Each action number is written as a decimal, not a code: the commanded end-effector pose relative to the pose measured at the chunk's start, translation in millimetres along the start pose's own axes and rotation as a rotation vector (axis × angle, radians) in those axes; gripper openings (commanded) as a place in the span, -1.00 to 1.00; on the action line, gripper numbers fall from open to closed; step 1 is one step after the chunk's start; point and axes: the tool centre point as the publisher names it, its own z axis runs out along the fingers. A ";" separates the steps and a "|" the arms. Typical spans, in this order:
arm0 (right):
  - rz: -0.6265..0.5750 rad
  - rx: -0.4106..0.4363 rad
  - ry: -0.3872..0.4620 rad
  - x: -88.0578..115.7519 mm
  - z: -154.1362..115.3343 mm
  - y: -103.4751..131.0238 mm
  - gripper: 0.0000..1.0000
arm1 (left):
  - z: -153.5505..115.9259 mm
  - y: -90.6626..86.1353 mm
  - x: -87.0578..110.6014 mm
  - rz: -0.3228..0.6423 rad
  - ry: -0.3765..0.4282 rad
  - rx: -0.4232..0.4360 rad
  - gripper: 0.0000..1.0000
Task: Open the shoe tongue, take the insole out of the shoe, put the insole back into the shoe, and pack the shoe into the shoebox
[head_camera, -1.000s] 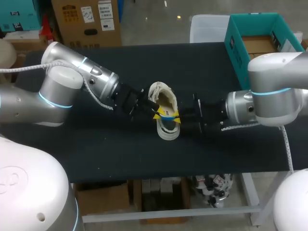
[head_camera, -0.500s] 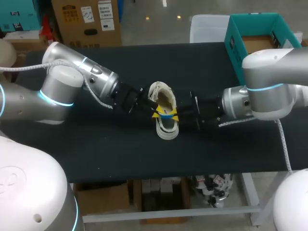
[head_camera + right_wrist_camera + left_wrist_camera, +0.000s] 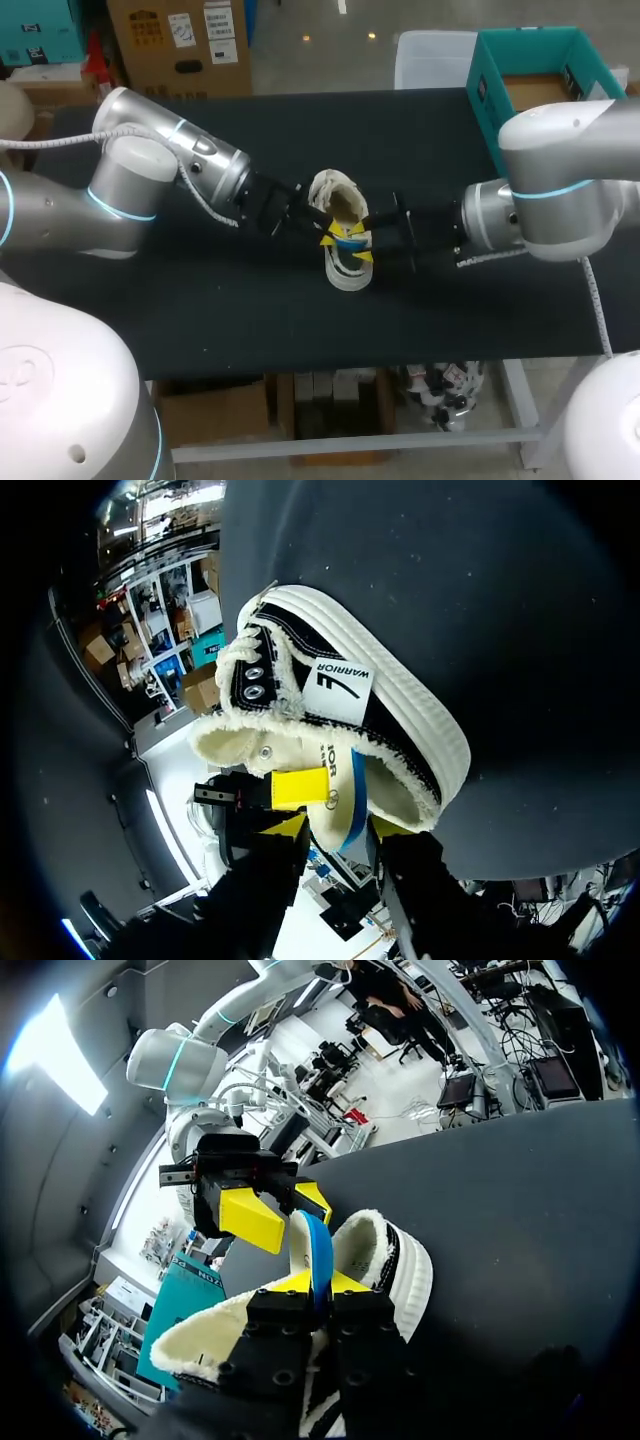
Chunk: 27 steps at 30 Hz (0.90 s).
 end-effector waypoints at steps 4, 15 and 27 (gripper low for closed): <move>0.017 -0.048 -0.047 3.4 3.6 -3.4 -0.63 | 1.7 0.3 1.8 0.000 -0.006 -0.002 -1.00; 0.029 -0.069 -0.107 2.6 10.0 -1.7 -1.00 | -5.2 -10.3 2.7 0.014 -0.021 0.010 -1.00; 0.001 -0.104 -0.158 -10.2 6.3 -6.6 -1.00 | -35.4 -51.9 -2.1 0.077 0.035 0.020 1.00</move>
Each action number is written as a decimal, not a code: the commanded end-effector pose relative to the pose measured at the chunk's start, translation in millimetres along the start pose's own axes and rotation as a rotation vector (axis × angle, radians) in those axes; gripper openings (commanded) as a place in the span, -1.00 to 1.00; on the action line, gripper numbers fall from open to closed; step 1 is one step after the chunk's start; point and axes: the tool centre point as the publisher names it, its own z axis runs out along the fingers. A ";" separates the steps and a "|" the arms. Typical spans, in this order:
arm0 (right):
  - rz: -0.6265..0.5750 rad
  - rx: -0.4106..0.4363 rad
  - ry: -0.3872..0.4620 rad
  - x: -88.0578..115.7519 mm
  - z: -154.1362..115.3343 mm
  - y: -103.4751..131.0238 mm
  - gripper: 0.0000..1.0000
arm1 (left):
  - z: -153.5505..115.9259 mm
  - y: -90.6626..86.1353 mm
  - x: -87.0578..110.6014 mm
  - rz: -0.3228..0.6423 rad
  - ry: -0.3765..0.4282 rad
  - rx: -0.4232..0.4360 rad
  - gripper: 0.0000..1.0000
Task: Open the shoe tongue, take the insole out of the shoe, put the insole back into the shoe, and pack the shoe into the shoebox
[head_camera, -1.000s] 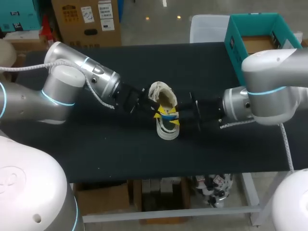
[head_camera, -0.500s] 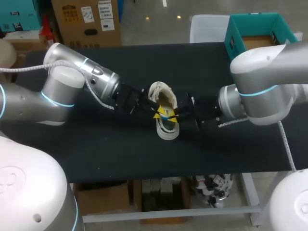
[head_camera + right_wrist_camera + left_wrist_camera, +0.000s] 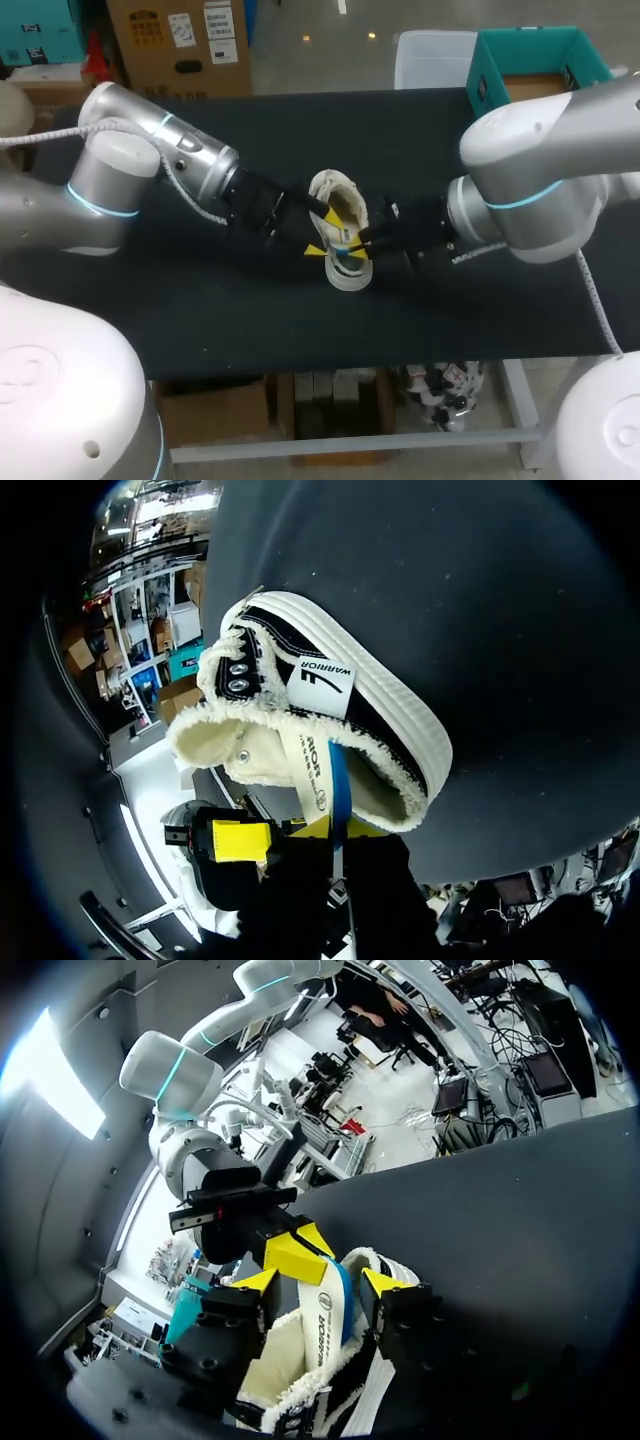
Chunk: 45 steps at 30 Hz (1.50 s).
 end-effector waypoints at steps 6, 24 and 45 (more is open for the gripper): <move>-0.024 -0.037 -0.066 -5.3 3.4 0.7 -1.00 | -36.8 -36.4 -3.1 -0.001 0.127 -0.068 1.00; -0.212 -0.163 -0.167 -12.6 22.9 1.8 -1.00 | -118.1 -56.2 10.0 -0.003 0.296 -0.170 1.00; -0.232 -0.364 -0.277 -18.0 31.0 25.6 -1.00 | -155.8 -69.8 20.0 0.171 0.532 -0.051 1.00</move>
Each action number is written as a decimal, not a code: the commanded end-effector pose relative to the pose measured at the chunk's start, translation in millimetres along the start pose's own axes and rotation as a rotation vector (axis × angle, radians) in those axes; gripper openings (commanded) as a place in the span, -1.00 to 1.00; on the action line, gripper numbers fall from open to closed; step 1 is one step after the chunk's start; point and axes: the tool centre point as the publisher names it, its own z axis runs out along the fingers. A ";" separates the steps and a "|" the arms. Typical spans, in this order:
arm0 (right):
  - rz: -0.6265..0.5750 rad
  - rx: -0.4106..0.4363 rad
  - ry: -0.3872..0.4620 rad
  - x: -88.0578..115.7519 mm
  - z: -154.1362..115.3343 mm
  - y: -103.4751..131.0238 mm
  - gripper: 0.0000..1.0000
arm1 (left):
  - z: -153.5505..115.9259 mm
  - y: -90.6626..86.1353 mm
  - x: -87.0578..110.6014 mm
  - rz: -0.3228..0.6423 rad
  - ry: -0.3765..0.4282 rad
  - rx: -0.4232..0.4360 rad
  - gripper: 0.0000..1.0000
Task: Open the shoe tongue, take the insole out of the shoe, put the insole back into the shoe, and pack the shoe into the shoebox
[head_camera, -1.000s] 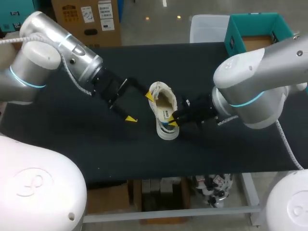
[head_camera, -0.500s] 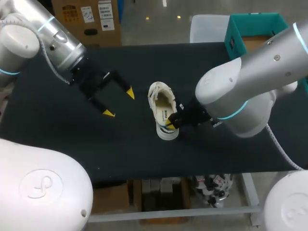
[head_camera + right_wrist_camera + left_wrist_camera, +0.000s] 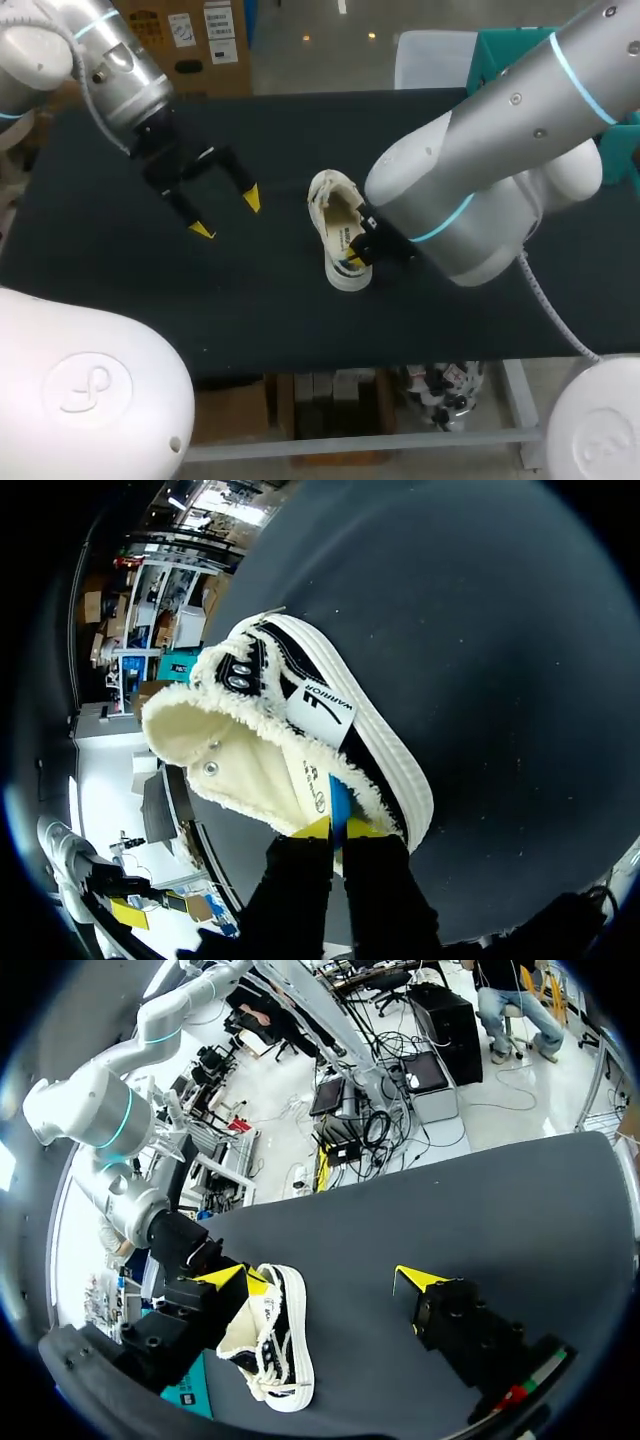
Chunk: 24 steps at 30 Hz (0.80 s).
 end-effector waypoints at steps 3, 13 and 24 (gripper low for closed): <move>-0.002 -0.072 -0.144 -1.4 15.6 0.6 -1.00 | -10.8 3.4 -0.8 0.002 0.042 0.025 1.00; 0.002 -0.130 -0.154 3.3 -2.2 -5.1 0.40 | -16.3 3.2 3.1 0.000 0.051 0.012 1.00; -0.024 -0.180 -0.160 11.8 -21.5 -13.4 -0.09 | -13.4 5.0 3.7 -0.011 0.056 0.009 1.00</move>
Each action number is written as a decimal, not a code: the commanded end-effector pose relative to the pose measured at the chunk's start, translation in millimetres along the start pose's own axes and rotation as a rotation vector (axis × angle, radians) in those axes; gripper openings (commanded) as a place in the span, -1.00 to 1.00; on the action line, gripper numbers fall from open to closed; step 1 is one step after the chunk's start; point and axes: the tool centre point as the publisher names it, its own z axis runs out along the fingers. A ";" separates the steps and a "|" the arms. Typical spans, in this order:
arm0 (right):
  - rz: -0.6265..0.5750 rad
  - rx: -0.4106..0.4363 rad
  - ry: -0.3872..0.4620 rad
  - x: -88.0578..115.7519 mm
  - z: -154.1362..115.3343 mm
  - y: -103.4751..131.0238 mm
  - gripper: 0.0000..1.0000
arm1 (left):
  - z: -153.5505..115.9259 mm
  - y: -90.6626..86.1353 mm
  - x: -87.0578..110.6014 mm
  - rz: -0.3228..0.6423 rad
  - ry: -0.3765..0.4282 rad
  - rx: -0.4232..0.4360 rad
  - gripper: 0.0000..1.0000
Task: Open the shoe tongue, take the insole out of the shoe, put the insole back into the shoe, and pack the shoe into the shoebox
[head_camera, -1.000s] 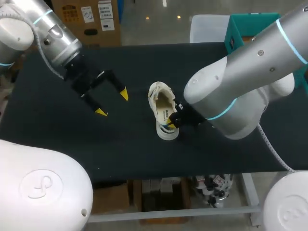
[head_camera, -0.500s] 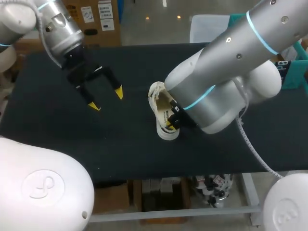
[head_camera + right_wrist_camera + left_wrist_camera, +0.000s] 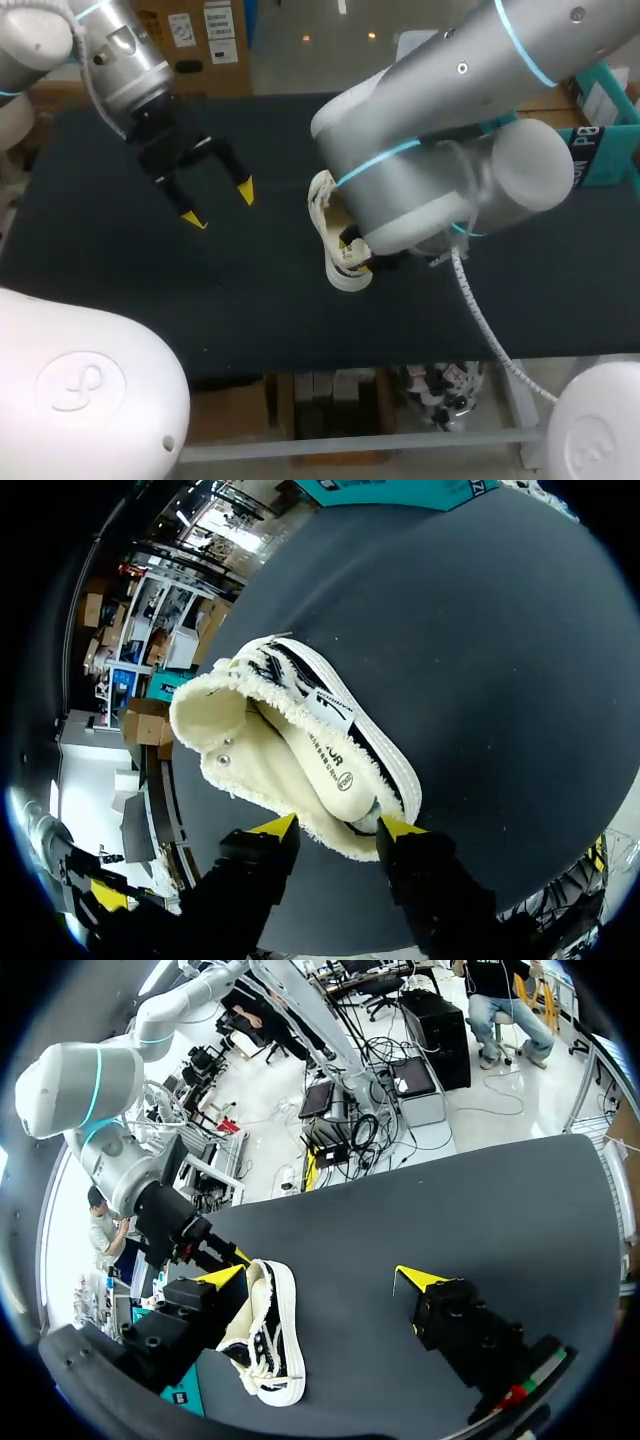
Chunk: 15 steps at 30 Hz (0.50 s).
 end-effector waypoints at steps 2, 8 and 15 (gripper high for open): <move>-0.026 -0.009 -0.076 10.9 -4.3 -4.8 -0.51 | -0.7 -0.6 0.2 0.002 0.003 0.000 1.00; -0.083 -0.001 -0.125 19.0 9.6 -3.8 -1.00 | -6.3 -3.1 4.5 0.028 0.042 -0.003 1.00; -0.089 -0.035 -0.179 19.7 24.6 2.0 -1.00 | -16.7 -3.9 13.0 0.051 0.070 -0.014 1.00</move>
